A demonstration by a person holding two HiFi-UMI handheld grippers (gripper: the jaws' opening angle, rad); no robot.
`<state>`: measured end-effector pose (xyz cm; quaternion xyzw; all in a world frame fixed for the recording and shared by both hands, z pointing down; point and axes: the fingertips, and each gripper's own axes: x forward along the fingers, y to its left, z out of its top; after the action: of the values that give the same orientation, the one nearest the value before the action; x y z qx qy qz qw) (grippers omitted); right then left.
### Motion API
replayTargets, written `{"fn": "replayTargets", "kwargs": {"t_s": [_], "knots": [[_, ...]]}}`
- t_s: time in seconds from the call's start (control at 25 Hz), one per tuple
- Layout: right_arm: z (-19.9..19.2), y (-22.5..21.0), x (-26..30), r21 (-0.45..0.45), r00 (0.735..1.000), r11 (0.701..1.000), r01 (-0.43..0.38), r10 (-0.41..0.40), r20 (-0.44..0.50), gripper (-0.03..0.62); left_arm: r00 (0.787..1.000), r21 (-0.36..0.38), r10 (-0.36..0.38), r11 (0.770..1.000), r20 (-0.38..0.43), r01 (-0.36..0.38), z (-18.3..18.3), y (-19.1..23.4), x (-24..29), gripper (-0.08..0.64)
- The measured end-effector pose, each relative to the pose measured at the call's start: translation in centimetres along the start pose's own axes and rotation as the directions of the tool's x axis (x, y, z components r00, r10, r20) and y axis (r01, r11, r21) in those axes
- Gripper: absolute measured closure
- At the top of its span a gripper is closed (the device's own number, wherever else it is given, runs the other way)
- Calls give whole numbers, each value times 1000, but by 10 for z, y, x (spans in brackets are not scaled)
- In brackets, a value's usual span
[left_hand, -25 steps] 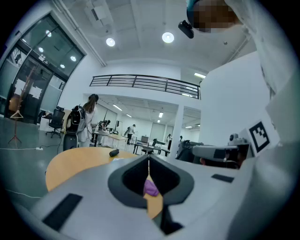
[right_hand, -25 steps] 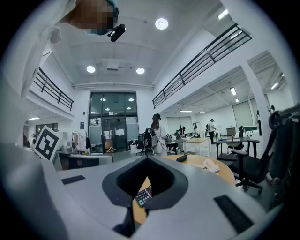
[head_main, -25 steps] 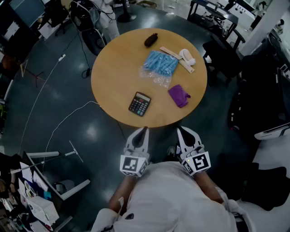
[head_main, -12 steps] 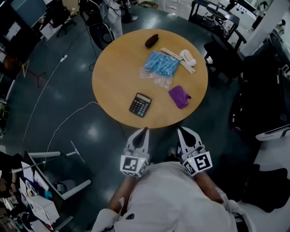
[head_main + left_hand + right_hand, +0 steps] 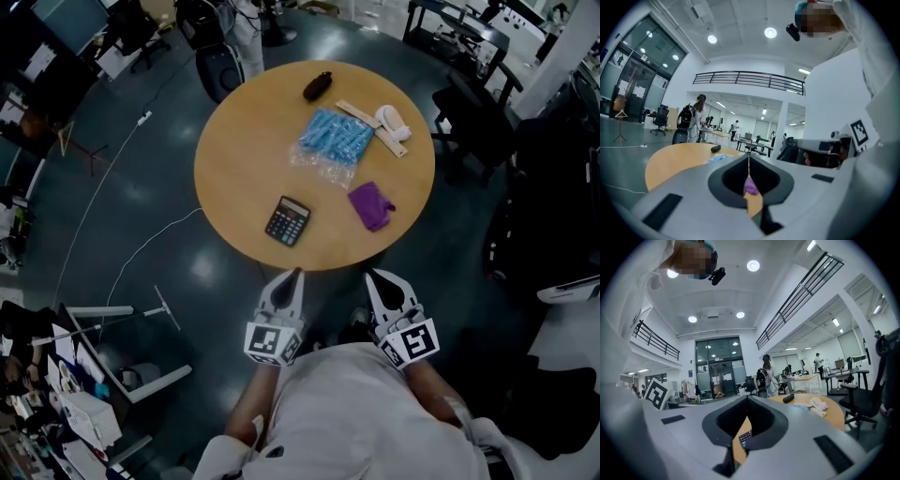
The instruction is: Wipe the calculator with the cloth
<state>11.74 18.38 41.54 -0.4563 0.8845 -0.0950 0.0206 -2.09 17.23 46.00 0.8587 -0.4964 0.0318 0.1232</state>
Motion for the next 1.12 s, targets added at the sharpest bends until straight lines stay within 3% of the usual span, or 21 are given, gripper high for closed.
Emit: {"fn": "replayTargets", "kwargs": {"t_s": [0.2, 0.4, 0.84, 1.12], "knots": [[-1, -18, 10, 1, 998, 999, -54, 54, -14, 577, 999, 7, 40, 999, 2, -40, 3, 7, 11, 548], [0, -38, 28, 9, 999, 999, -34, 34, -12, 577, 999, -25, 46, 999, -10, -46, 1, 32, 29, 548], [1, -52, 117, 41, 997, 996, 75, -76, 9, 577, 996, -86, -85, 993, -20, 83, 9, 118, 87, 548], [6, -41, 158, 40, 996, 995, 88, -88, -6, 577, 983, -76, -168, 984, -76, 162, 9, 154, 109, 548]]}}
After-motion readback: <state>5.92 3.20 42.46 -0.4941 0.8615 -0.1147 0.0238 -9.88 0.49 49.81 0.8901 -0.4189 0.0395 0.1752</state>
